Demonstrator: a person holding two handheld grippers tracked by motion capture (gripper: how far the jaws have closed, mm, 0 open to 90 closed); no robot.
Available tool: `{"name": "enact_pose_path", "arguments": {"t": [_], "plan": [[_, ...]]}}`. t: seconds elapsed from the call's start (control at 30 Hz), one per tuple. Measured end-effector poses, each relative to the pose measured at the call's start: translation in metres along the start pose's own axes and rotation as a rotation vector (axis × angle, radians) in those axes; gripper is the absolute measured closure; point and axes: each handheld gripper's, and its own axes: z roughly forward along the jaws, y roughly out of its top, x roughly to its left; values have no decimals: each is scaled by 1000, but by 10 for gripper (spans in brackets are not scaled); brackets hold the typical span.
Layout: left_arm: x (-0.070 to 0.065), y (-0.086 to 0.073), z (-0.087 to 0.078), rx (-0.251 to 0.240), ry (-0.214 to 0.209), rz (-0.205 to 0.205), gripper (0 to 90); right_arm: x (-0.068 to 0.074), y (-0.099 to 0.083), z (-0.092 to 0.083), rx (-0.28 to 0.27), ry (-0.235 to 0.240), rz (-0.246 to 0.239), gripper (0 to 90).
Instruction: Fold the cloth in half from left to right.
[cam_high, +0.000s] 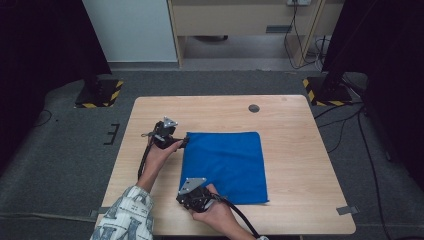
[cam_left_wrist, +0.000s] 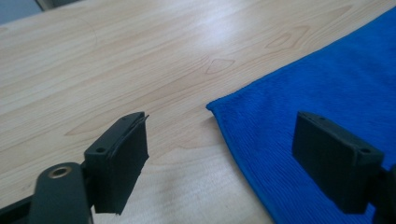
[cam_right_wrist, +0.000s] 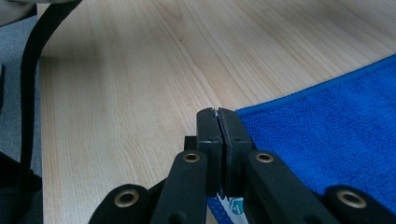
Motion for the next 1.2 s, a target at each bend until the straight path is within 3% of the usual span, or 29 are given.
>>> {"name": "enact_pose_path", "arguments": {"t": [0.07,0.17,0.27,0.33,0.43,0.53,0.7,0.83,1.07,1.2], "plan": [[-1,2,10,13,-8,1,245,0,-1,-1,3,-5,2,884],[-3,4,23,36,7,24,260,-1,-3,-2,7,-7,6,883],[-3,1,32,51,26,17,296,-4,-4,-4,4,-10,14,883],[-4,-2,37,76,45,45,311,-4,-4,-4,1,-13,15,883],[-3,-3,40,59,22,14,366,-3,-5,-5,5,-11,8,883],[-2,-4,40,44,-29,-9,488,-2,-5,-4,6,-12,11,883],[-6,-2,40,48,-68,13,692,-2,-6,-4,8,-10,14,883],[-11,-1,41,49,-76,16,825,-2,-6,-5,7,-11,14,883],[-13,6,34,-8,-60,-20,857,-3,-4,-9,-9,-21,19,885],[-14,10,28,-16,-61,-14,859,-3,-2,-16,-25,-35,26,887]]}}
